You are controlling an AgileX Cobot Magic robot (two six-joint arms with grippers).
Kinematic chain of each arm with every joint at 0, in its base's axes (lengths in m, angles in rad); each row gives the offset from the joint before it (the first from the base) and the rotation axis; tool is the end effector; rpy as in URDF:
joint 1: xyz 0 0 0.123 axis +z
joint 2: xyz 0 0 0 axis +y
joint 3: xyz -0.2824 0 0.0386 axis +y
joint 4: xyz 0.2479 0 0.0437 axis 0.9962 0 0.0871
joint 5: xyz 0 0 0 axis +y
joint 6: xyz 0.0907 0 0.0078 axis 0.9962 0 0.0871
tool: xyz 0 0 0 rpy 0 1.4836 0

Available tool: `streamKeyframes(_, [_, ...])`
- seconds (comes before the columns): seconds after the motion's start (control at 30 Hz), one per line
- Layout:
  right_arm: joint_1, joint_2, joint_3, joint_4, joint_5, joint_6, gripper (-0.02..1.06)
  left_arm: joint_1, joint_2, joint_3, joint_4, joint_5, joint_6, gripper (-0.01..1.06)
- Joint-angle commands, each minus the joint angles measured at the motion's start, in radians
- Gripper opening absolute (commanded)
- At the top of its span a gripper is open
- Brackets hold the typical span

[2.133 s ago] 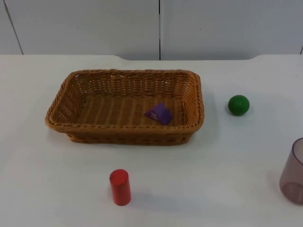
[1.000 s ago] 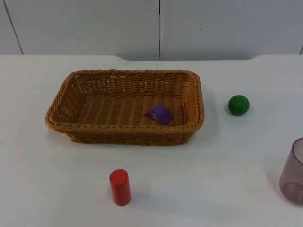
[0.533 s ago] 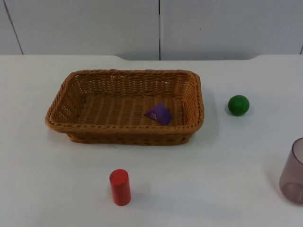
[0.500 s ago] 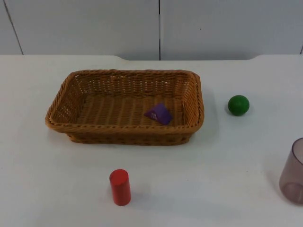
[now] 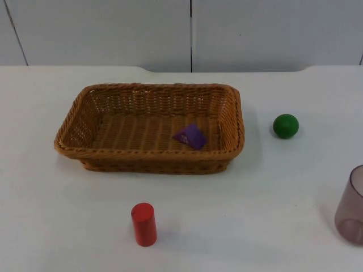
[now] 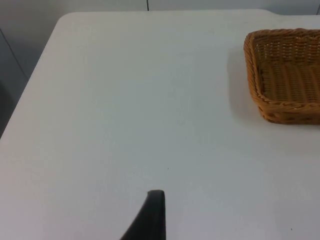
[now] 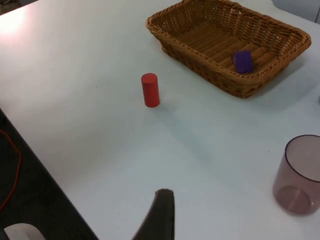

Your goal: Pick up the basket with the left hand and place the triangular block into the basket with the right hand.

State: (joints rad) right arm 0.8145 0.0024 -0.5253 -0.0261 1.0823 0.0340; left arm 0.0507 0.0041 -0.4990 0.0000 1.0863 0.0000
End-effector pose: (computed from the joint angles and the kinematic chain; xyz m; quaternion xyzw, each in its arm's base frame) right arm -0.0042 -0.0075 0.2824 -0.3237 0.7890 0.2030 0.4811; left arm -0.0052 -0.0003 0.2749 -0.0218 0.8609 0.0129 0.5082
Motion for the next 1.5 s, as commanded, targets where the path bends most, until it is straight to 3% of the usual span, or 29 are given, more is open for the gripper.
streamKeyframes(0.0, [-0.003, -0.002, 0.007, 0.002, -0.004, 0.007, 0.79, -0.008, -0.004, 0.005, 0.000, -0.011, -0.006, 0.90])
streamKeyframes(0.13, [-0.003, -0.002, 0.007, 0.002, -0.004, 0.007, 0.79, -0.008, -0.004, 0.005, -0.005, -0.011, -0.006, 0.93])
streamKeyframes(0.2, [-0.003, -0.002, 0.007, 0.002, -0.004, 0.007, 0.81, -0.008, -0.004, 0.005, -0.005, -0.011, 0.000, 1.02])
streamKeyframes(0.27, [-0.003, -0.002, 0.009, 0.002, -0.004, 0.004, 0.85, -0.008, -0.004, 0.005, -0.005, -0.011, -0.006, 1.05])
streamKeyframes(0.33, [-0.003, -0.002, 0.009, 0.006, -0.004, 0.000, 1.02, -0.008, -0.004, 0.005, -0.007, -0.011, -0.006, 1.05])
streamKeyframes(0.37, [-0.003, -0.002, 0.009, 0.006, -0.004, 0.000, 1.05, -0.008, -0.004, 0.005, -0.007, -0.011, -0.006, 1.05])
streamKeyframes(1.03, [-0.005, -0.002, 0.009, 0.011, -0.006, 0.010, 1.05, -0.008, -0.004, 0.005, -0.007, -0.011, -0.006, 1.05])
streamKeyframes(1.33, [-0.178, -0.002, 0.009, 0.011, -0.006, 0.010, 1.05, -0.008, -0.004, 0.005, -0.007, -0.011, -0.006, 1.05])
streamKeyframes(1.47, [-0.334, -0.002, 0.009, 0.011, -0.006, 0.010, 1.05, -0.008, -0.004, 0.005, -0.007, -0.011, -0.006, 1.05])
